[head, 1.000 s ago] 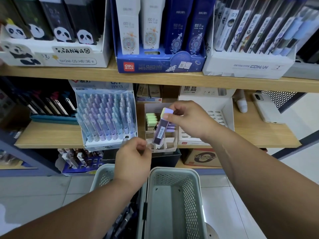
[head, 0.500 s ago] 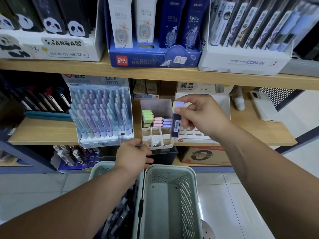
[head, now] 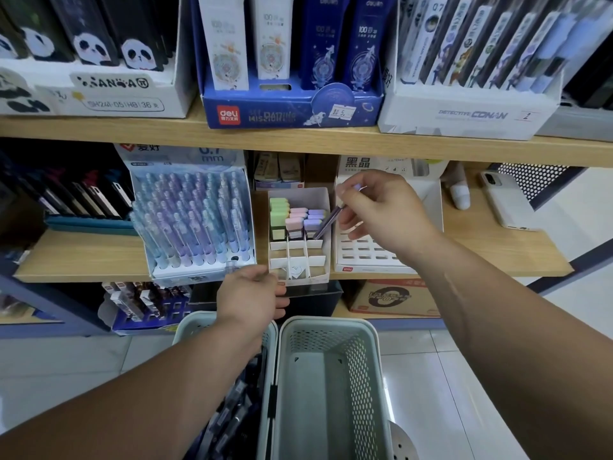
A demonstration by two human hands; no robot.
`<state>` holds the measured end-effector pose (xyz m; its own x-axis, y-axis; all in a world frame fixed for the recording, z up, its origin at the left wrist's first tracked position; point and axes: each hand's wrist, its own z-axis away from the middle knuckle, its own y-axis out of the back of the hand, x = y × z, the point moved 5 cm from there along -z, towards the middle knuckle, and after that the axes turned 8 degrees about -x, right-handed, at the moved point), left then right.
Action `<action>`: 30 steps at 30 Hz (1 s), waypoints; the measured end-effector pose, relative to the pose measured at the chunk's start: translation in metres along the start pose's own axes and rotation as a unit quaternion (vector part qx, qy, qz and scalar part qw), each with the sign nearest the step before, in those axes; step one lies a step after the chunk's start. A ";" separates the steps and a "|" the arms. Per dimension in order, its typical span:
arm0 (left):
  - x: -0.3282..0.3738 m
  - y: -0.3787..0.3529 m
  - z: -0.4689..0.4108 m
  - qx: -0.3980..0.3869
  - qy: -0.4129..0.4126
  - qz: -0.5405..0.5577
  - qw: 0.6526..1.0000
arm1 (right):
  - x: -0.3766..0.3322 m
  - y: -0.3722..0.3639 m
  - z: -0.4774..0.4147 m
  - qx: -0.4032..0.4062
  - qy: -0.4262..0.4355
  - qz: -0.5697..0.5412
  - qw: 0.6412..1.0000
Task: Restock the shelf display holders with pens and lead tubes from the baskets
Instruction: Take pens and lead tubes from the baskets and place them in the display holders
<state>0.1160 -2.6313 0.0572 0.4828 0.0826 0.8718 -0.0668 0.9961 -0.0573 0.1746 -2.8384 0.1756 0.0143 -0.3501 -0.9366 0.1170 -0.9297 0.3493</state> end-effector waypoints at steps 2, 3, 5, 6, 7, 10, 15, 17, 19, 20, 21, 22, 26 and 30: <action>0.000 0.001 0.000 0.004 0.000 0.003 1.000 | -0.003 -0.002 -0.004 0.003 0.019 0.088 0.996; 0.000 0.002 0.000 0.006 -0.001 0.002 1.000 | -0.005 -0.004 -0.006 -0.002 0.032 0.141 0.989; 0.000 0.003 0.001 0.007 -0.002 -0.005 1.000 | -0.008 -0.009 -0.011 -0.011 0.060 0.249 0.967; 0.000 0.004 0.001 0.007 -0.003 -0.009 1.000 | -0.009 -0.012 -0.013 -0.013 0.072 0.301 0.951; 0.000 0.004 0.000 0.007 -0.004 -0.011 1.000 | -0.010 -0.013 -0.015 -0.012 0.081 0.345 0.935; 0.000 0.006 -0.001 0.009 -0.005 -0.017 1.000 | -0.010 -0.015 -0.021 -0.010 0.097 0.422 0.902; -0.003 0.007 -0.002 0.015 -0.001 -0.025 1.000 | -0.015 -0.022 -0.021 -0.003 0.129 0.475 0.870; -0.005 0.007 -0.004 0.015 0.004 -0.029 0.999 | -0.018 -0.022 -0.022 0.005 0.136 0.475 0.869; -0.005 0.007 -0.005 0.017 0.006 -0.027 0.999 | -0.020 -0.021 -0.022 -0.004 0.131 0.461 0.878; -0.005 0.008 -0.005 0.019 0.005 -0.026 0.999 | -0.022 -0.021 -0.021 -0.012 0.129 0.455 0.881; -0.005 0.008 -0.005 0.021 0.005 -0.024 0.999 | -0.024 -0.021 -0.020 -0.018 0.128 0.451 0.883; -0.005 0.009 -0.005 0.023 0.005 -0.023 0.999 | -0.026 -0.019 -0.019 -0.020 0.130 0.445 0.886; -0.005 0.010 -0.006 0.024 0.012 -0.031 0.999 | -0.037 -0.012 -0.019 -0.040 0.136 0.412 0.900; -0.004 0.010 -0.005 0.024 0.012 -0.033 0.999 | -0.036 -0.016 -0.018 -0.077 0.133 0.405 0.901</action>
<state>0.1177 -2.6212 0.0508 0.5087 0.0183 0.8607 -0.0749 0.9969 0.0231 0.1903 -2.8090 0.2030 0.3921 -0.8476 -0.3575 0.0976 -0.3481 0.9324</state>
